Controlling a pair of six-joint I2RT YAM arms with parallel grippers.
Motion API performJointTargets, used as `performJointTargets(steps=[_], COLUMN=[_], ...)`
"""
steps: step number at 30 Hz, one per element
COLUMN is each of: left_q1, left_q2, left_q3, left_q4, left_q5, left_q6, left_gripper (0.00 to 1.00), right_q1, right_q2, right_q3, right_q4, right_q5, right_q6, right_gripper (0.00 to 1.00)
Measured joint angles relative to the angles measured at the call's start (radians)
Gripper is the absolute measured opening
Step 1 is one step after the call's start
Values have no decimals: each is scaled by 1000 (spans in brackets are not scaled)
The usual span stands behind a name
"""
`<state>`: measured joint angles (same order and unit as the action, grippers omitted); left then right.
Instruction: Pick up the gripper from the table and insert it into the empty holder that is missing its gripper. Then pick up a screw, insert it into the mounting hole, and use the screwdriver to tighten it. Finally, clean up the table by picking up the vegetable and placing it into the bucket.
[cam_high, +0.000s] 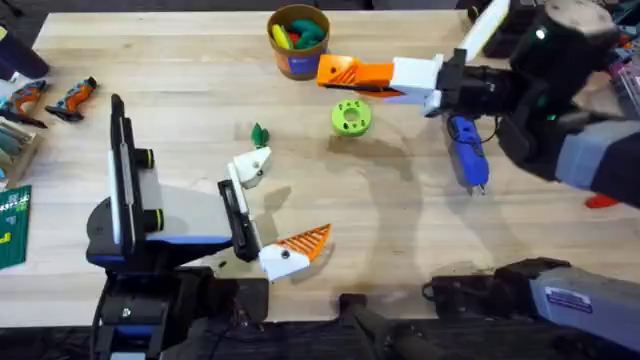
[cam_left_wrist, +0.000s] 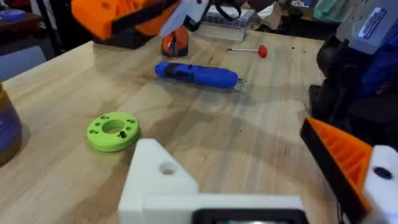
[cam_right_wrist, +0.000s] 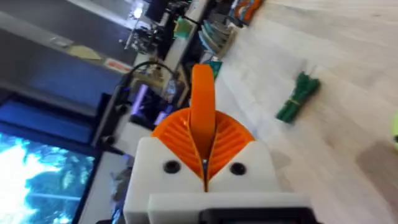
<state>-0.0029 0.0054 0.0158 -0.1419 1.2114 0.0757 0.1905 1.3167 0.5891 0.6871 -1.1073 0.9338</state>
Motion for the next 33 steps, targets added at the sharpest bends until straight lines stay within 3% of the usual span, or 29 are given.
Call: performJointTargets(steps=[4, 11, 18, 26, 33], left_q1=[0, 0, 0, 0, 0], left_q2=[0, 0, 0, 0, 0], left_q3=[0, 0, 0, 0, 0], left_q4=[0, 0, 0, 0, 0], left_q5=[0, 0, 0, 0, 0], left_q6=[0, 0, 0, 0, 0], left_gripper=[985, 985, 986, 986, 986], right_q1=[0, 3, 68, 145, 213], right_q2=[-1, -1, 12, 189, 308], right_q3=[-77, -111, -111, -106, -20], right_q4=[195, 210, 173, 169, 172], right_q5=[-66, -240, -314, -345, -405], right_q6=[140, 227, 221, 218, 218], right_gripper=[10, 10, 10, 10, 10])
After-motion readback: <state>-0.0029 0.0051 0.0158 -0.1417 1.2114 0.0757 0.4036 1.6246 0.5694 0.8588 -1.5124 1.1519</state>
